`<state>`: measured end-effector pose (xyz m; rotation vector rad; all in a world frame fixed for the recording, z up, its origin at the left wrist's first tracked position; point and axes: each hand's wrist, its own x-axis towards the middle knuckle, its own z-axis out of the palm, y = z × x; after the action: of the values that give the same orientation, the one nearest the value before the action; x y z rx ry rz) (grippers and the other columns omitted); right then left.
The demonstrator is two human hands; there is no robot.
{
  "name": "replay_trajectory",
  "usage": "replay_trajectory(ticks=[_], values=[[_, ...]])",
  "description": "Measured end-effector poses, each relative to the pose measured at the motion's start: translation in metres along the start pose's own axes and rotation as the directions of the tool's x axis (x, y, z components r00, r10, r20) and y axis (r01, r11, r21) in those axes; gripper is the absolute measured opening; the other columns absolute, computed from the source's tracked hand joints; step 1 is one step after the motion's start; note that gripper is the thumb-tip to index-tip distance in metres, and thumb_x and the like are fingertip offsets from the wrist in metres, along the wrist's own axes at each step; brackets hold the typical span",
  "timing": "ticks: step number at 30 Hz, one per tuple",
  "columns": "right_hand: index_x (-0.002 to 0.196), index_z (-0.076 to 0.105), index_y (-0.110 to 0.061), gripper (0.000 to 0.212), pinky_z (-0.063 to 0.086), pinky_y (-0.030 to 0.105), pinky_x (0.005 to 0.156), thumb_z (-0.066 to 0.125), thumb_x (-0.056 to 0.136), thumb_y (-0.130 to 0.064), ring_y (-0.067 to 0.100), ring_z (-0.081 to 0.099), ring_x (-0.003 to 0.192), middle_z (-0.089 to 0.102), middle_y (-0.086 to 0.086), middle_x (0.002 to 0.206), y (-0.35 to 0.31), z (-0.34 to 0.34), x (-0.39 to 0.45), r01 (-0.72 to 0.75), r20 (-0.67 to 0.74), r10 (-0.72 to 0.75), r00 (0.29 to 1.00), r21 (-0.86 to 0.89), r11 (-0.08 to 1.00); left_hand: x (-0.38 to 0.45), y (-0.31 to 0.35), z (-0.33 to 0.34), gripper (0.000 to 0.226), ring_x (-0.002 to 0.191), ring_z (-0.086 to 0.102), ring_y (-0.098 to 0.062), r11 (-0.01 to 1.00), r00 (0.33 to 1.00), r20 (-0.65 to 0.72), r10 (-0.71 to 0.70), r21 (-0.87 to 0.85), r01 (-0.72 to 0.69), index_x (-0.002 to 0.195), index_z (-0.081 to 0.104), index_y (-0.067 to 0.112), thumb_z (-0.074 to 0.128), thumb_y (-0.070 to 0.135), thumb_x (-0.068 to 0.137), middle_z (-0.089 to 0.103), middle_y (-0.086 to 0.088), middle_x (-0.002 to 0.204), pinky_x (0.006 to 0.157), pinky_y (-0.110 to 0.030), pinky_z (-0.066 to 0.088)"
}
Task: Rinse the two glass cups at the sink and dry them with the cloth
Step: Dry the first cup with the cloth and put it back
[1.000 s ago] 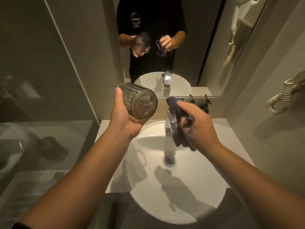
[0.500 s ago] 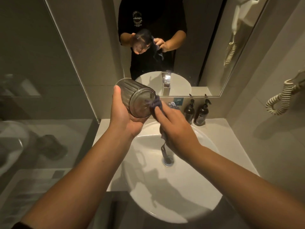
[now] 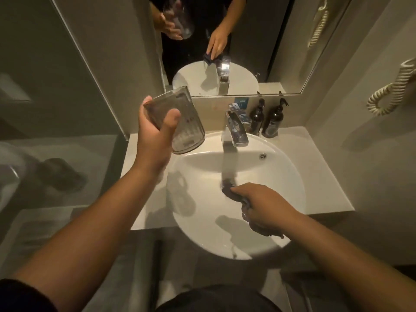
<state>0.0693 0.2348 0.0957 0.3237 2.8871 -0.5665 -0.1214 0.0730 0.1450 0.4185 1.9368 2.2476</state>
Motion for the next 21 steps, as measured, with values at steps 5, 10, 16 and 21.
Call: replay_trajectory(ticks=[5, 10, 16, 21], values=[[0.114, 0.057, -0.019, 0.026, 0.048, 0.032, 0.077, 0.058, 0.088, -0.017, 0.021, 0.054, 0.098, 0.061, 0.001, 0.115, -0.001, 0.048, -0.038, 0.008, -0.006, -0.009, 1.0, -0.122, 0.993, -0.037, -0.035, -0.017, 0.103, 0.122, 0.054, 0.001, 0.945, 0.97, 0.244, 0.024, 0.31, -0.102, 0.154, 0.017, 0.02, 0.072, 0.05, 0.072, 0.047, 0.011, 0.139, 0.105, -0.024, 0.042], [0.128, 0.052, -0.017, 0.035, 0.051, 0.037, 0.086, 0.054, 0.094, -0.023, 0.023, 0.055, 0.106, 0.058, 0.005, 0.122, 0.001, 0.081, -0.068, -0.093, -0.087, 0.089, 0.992, -0.049, 0.994, -0.078, -0.067, -0.023, 0.098, 0.129, 0.05, -0.01, 0.919, 0.951, 0.299, -0.082, 0.392, -0.044, 0.154, 0.018, 0.022, 0.074, 0.036, 0.075, 0.041, 0.011, 0.143, 0.107, -0.03, 0.039], [0.15, 0.023, -0.025, 0.081, 0.02, 0.051, 0.117, 0.062, 0.083, -0.053, 0.031, 0.025, 0.142, 0.022, 0.005, 0.159, 0.025, 0.114, -0.088, -0.043, 0.1, 0.069, 0.993, -0.239, 0.97, -0.127, -0.085, -0.036, 0.102, 0.123, 0.052, 0.0, 0.91, 0.952, 0.26, -0.163, 0.413, 0.043, 0.154, 0.018, 0.027, 0.076, 0.045, 0.072, 0.045, 0.015, 0.14, 0.096, -0.016, 0.039], [0.153, -0.001, -0.03, 0.105, 0.0, 0.063, 0.116, 0.062, 0.077, -0.067, 0.036, 0.001, 0.148, -0.001, 0.005, 0.163, 0.033, 0.11, -0.092, 0.028, 0.24, 0.041, 0.97, -0.278, 0.96, -0.177, -0.091, -0.038, 0.098, 0.121, 0.053, -0.001, 0.893, 0.962, 0.198, -0.189, 0.442, 0.084, 0.153, 0.02, 0.024, 0.074, 0.038, 0.072, 0.045, 0.011, 0.139, 0.096, -0.02, 0.042]])
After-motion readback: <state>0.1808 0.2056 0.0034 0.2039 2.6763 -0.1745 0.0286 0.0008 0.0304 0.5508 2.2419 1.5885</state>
